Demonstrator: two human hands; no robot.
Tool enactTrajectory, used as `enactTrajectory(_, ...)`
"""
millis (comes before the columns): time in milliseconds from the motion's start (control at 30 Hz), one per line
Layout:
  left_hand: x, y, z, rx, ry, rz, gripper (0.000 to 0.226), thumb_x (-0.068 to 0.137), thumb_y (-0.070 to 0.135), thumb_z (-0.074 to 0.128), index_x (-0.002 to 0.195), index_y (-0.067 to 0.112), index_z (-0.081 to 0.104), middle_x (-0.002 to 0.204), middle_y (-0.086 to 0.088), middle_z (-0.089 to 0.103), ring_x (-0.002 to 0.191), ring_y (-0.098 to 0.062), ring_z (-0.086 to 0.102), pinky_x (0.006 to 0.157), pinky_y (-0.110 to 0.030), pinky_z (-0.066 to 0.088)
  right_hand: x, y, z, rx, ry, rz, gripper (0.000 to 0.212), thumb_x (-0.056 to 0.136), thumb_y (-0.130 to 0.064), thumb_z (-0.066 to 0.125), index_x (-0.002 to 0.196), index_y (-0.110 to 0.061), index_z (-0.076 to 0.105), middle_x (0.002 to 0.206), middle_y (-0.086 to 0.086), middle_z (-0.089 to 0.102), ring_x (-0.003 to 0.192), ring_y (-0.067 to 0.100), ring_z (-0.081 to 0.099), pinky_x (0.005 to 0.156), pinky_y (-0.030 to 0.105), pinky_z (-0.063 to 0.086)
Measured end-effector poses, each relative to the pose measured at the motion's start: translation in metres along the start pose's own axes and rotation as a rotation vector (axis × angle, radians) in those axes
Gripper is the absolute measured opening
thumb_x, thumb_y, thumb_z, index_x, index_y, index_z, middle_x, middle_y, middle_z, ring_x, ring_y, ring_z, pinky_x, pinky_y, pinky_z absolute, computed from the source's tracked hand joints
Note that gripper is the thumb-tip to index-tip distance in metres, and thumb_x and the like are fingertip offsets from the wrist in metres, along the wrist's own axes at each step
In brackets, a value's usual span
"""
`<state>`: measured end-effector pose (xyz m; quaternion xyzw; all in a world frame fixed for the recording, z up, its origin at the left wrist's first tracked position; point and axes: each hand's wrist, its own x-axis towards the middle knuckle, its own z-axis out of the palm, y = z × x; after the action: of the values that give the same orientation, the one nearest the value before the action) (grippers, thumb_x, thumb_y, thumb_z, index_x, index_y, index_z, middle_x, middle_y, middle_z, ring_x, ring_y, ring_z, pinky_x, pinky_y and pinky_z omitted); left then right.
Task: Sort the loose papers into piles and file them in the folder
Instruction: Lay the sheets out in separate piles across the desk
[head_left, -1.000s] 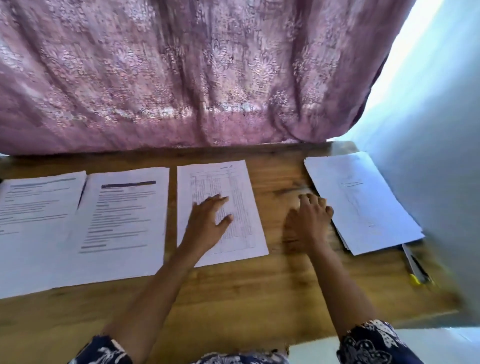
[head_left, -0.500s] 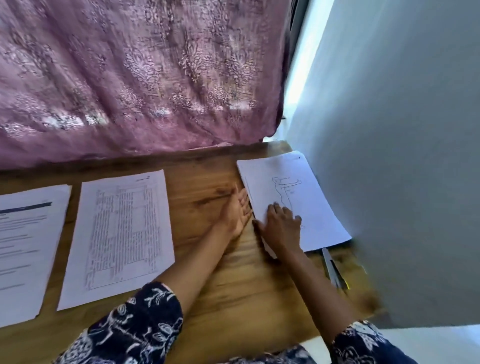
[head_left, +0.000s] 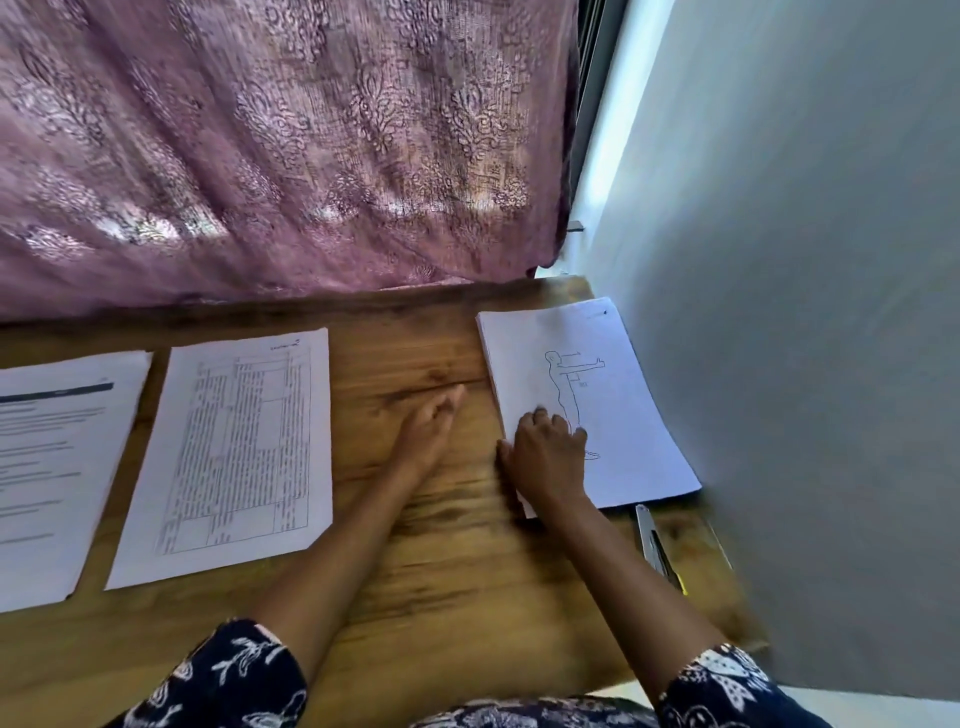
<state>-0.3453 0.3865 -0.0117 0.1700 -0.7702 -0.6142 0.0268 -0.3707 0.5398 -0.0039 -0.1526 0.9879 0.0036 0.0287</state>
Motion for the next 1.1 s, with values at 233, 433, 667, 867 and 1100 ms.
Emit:
enactTrajectory(233, -0.009, -0.018, 0.000, 0.248, 0.021, 0.183, 0.028, 0.100, 0.023, 0.051, 0.122, 0.014, 0.066, 0.124, 0.000, 0.065, 0.117, -0.007, 0.056, 0.095, -0.012, 0.037, -0.006, -0.030, -0.012, -0.089, 0.039, -0.059, 0.024, 0.029, -0.005, 0.081, 0.039, -0.010, 0.060, 0.045, 0.013, 0.058, 0.032, 0.019, 0.052, 0.041, 0.019, 0.039)
enactTrajectory(433, -0.013, -0.032, 0.000, 0.493, 0.111, 0.322, 0.037, 0.092, 0.022, 0.045, 0.122, 0.015, 0.066, 0.125, -0.003, 0.065, 0.122, -0.018, 0.056, 0.109, -0.036, 0.037, -0.008, -0.030, -0.029, -0.130, 0.036, -0.101, 0.011, 0.077, -0.001, 0.064, 0.085, -0.007, 0.069, 0.086, 0.011, 0.071, 0.079, 0.025, 0.069, 0.058, 0.023, 0.042)
enactTrajectory(667, -0.015, -0.038, -0.001, 0.600, 0.100, 0.328, 0.035, 0.095, 0.010, 0.050, 0.127, 0.018, 0.062, 0.136, 0.003, 0.057, 0.133, -0.012, 0.044, 0.115, -0.029, 0.015, -0.007, -0.025, -0.032, 0.061, -0.011, -0.004, 0.019, 0.091, -0.007, 0.049, 0.095, -0.005, 0.067, 0.097, 0.014, 0.068, 0.092, 0.033, 0.064, 0.063, 0.027, 0.034)
enactTrajectory(867, -0.017, -0.019, -0.010, 0.252, 0.062, 0.155, 0.028, 0.098, 0.021, 0.053, 0.123, 0.018, 0.065, 0.127, 0.001, 0.063, 0.120, -0.011, 0.054, 0.103, -0.025, 0.036, -0.006, -0.012, -0.032, 0.223, 0.062, 0.070, 0.027, 0.096, -0.018, 0.043, 0.099, -0.011, 0.069, 0.100, 0.011, 0.069, 0.090, 0.032, 0.063, 0.065, 0.028, 0.041)
enactTrajectory(1100, -0.015, 0.002, -0.050, -0.063, 0.215, -0.162, 0.046, 0.093, 0.031, 0.062, 0.136, 0.017, 0.052, 0.127, 0.002, 0.060, 0.113, -0.014, 0.055, 0.089, -0.026, 0.041, -0.023, -0.059, -0.034, 0.644, -0.229, -0.144, 0.047, 0.098, -0.044, 0.046, 0.057, -0.021, 0.050, 0.059, -0.002, 0.052, 0.060, 0.016, 0.051, 0.067, 0.028, 0.038)
